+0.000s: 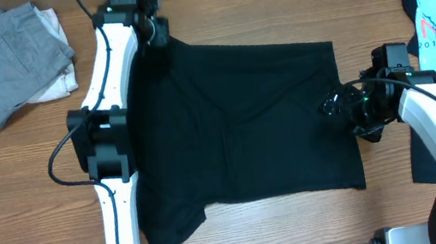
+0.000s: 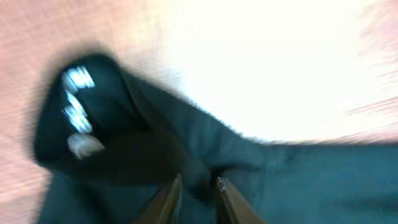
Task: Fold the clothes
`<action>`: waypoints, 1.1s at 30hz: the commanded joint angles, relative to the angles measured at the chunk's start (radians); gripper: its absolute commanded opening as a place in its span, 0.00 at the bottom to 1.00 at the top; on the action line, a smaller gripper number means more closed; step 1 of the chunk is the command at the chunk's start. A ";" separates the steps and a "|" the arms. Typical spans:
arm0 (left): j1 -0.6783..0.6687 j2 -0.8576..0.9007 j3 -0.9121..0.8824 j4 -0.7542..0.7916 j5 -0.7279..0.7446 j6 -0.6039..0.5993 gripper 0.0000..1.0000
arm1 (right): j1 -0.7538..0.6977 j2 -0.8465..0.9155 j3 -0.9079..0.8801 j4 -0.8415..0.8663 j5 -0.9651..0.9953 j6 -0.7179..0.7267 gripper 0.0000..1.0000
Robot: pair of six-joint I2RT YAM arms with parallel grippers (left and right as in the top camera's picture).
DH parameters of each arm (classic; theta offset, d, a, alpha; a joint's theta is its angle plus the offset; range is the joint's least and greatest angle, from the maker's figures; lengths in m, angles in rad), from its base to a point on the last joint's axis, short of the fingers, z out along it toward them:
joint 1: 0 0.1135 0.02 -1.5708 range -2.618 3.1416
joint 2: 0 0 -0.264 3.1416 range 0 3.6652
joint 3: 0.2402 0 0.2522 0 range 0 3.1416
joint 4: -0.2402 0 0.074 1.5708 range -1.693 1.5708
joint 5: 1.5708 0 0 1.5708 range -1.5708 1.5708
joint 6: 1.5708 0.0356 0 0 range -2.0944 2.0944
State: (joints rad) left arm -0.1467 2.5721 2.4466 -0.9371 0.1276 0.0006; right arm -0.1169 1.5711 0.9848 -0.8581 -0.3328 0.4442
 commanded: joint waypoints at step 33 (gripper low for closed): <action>-0.004 0.135 0.108 -0.056 -0.023 0.004 0.49 | 0.005 0.002 0.024 0.004 0.002 -0.007 0.97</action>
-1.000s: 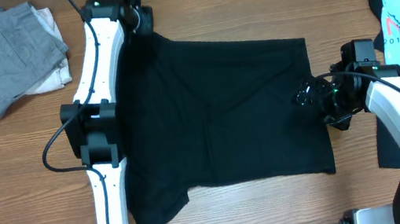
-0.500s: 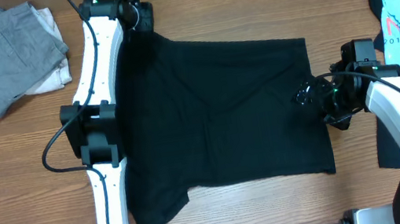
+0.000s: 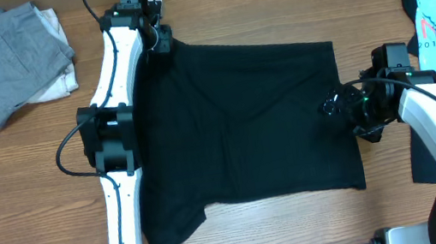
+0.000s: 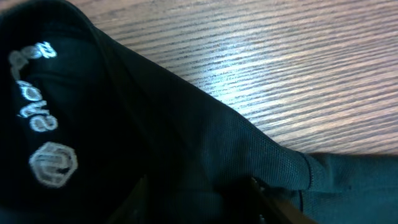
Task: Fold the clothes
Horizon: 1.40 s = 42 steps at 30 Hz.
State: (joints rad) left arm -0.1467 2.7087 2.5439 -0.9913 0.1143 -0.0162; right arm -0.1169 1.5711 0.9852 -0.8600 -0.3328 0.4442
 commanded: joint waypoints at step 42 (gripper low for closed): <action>-0.012 -0.068 0.152 0.056 0.081 -0.122 0.99 | -0.003 0.002 0.023 0.034 0.043 -0.004 0.91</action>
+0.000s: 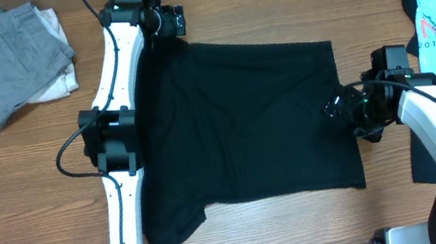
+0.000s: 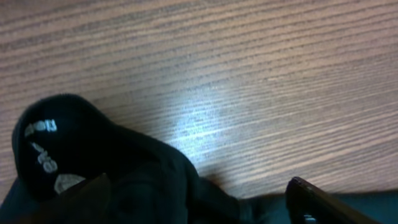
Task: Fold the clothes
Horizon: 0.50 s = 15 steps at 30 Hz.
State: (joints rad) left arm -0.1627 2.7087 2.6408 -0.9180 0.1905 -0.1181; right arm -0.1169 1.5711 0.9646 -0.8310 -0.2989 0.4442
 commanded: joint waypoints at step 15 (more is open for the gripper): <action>0.068 -0.328 0.079 -0.591 0.000 -0.021 1.00 | -0.023 0.062 0.340 0.226 0.051 -0.003 0.96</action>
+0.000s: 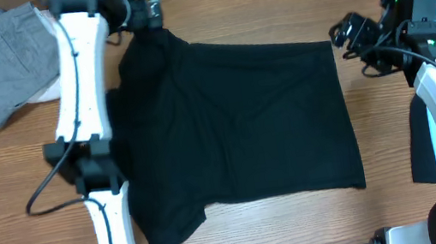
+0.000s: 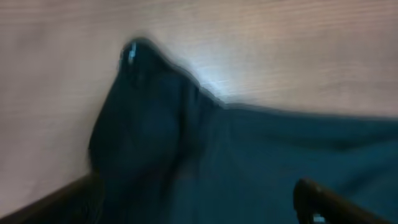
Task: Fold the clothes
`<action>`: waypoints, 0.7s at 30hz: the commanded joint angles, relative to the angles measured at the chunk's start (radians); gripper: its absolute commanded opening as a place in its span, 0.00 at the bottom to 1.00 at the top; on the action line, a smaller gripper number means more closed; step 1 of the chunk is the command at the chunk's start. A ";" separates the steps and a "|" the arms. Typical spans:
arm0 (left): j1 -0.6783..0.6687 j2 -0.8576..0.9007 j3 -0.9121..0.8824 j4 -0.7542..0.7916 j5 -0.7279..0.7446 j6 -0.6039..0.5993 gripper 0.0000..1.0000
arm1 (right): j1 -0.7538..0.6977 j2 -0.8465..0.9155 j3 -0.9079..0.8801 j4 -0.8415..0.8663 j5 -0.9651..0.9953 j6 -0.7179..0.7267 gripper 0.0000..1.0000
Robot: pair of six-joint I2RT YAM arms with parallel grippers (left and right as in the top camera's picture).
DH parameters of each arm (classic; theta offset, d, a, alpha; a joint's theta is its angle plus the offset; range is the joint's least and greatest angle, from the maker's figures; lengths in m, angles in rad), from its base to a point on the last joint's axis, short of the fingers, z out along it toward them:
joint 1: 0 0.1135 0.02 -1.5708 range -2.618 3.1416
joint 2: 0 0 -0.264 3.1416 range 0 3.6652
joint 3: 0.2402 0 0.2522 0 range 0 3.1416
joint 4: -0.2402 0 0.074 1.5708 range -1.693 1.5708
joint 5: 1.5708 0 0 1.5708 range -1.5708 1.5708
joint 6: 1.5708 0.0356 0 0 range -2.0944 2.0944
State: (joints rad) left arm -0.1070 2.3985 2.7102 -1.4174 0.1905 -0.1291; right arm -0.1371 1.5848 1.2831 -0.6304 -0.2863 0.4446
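A black shirt (image 1: 236, 128) lies spread flat on the wooden table (image 1: 20, 186). In the overhead view my left gripper (image 1: 145, 12) hovers at the shirt's far left corner. The left wrist view is blurred. It shows that bunched corner (image 2: 149, 124) below the gripper (image 2: 199, 202), and the fingers (image 2: 317, 199) stand wide apart with nothing between them. My right gripper (image 1: 350, 31) is just off the shirt's far right corner, apart from the cloth. Its jaws are too small and dark to read.
A pile of grey and white clothes (image 1: 5, 58) sits at the far left. A light blue shirt lies at the far right, with a dark garment (image 1: 423, 152) below it along the right edge.
My right gripper has moved from the middle of the shirt's right edge to beside its far right corner. The left arm has swung leftward; its open gripper now looks down on the corner.
At first my left gripper's fingers were close together on the shirt's far left corner. Then they stood wider around the fabric, then fully open over bare wood past it. The right gripper stayed at the shirt's right edge until now. The shirt lies flat throughout.
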 commanded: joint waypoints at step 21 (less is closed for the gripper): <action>0.008 0.010 -0.083 -0.272 -0.018 -0.010 1.00 | 0.018 0.546 0.331 0.021 -0.071 -0.026 0.80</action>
State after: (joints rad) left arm -0.0917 2.4035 2.6350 -1.6871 0.1822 -0.1291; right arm -0.1333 2.0995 1.5864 -0.6174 -0.3450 0.4187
